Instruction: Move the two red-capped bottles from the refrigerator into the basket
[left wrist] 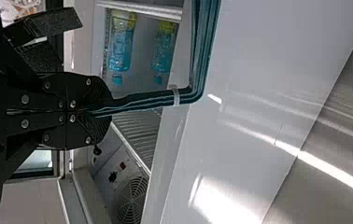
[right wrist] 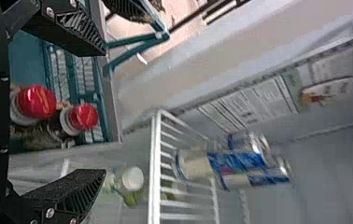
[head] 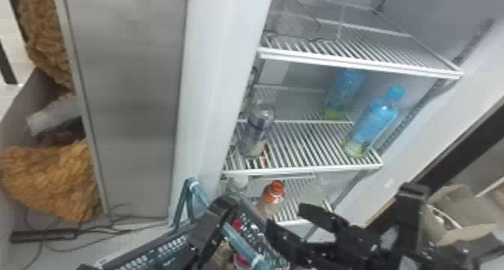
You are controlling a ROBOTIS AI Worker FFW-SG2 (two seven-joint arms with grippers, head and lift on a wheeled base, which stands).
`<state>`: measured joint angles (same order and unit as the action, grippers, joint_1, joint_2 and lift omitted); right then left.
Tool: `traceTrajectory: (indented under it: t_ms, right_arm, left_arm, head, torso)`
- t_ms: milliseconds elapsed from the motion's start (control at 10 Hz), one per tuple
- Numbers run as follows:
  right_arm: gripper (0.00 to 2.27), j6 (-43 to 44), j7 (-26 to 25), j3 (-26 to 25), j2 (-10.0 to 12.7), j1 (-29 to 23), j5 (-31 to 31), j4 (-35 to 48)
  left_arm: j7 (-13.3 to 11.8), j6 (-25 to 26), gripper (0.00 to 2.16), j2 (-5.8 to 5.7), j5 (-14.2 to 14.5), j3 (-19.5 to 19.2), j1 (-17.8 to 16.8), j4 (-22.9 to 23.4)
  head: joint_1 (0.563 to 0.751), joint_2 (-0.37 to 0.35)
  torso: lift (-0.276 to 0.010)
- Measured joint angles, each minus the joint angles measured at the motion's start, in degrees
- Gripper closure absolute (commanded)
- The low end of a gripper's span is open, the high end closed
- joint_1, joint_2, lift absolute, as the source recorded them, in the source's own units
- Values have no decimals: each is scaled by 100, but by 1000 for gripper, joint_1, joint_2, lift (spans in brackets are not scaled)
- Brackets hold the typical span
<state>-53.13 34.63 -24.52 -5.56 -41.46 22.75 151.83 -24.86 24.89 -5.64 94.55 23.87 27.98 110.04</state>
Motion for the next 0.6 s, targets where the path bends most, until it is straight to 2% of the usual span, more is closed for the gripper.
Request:
traceTrajectory:
  t_ms: [300, 600]
  right_arm:
    - [133, 1425, -1, -344, 244, -526, -49, -228]
    - [134, 2970, 88, -515, 301, -892, 51, -995]
  left_arm:
    - [-1, -6, 1204, 10, 5, -5, 13, 0]
    - [0, -14, 1204, 16, 5, -5, 27, 0]
  head:
    - [695, -350]
    - [695, -350]
  torso:
    - [0]
    - [0]
